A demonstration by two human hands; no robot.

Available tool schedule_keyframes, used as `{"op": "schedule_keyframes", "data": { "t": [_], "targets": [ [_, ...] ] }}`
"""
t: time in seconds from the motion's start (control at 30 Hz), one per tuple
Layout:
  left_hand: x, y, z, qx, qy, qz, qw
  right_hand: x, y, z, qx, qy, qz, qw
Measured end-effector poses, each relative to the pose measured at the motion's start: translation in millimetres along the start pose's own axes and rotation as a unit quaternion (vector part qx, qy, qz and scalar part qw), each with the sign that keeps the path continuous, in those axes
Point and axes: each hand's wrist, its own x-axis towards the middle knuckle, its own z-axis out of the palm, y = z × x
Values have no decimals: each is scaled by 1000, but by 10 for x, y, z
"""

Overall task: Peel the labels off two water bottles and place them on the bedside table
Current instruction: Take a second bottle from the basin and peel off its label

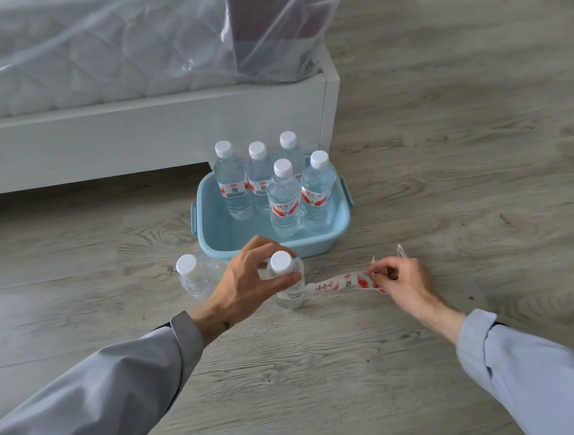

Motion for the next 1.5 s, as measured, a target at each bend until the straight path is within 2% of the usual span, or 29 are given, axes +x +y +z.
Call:
{"op": "schedule_keyframes", "data": {
  "t": [0.27,0.47,0.6,0.73,1.1,1.33,1.5],
  "targets": [
    [-15,-20,112,0,35,-32,999,24,64,22,-56,24,19,998],
    [-28,-43,238,0,89,-18,996,127,17,-25,-88,69,87,990],
    [-73,-105,196,-15,94,-21,995,252,51,-231,-65,119,100,986],
    [-56,-77,228,-17,75,-24,997,374,-82,-181,-29,124,68,989],
    [-136,-20,202,-10,71,-24,997,226,-323,-89,14,70,10,997],
    [-275,123,-76,14,81,13,997,-92,-836,261,52,-68,-92,992],
    [-370,336,-614,64,168,64,982,-250,-1102,436,64,-143,-157,975]
  ]
}}
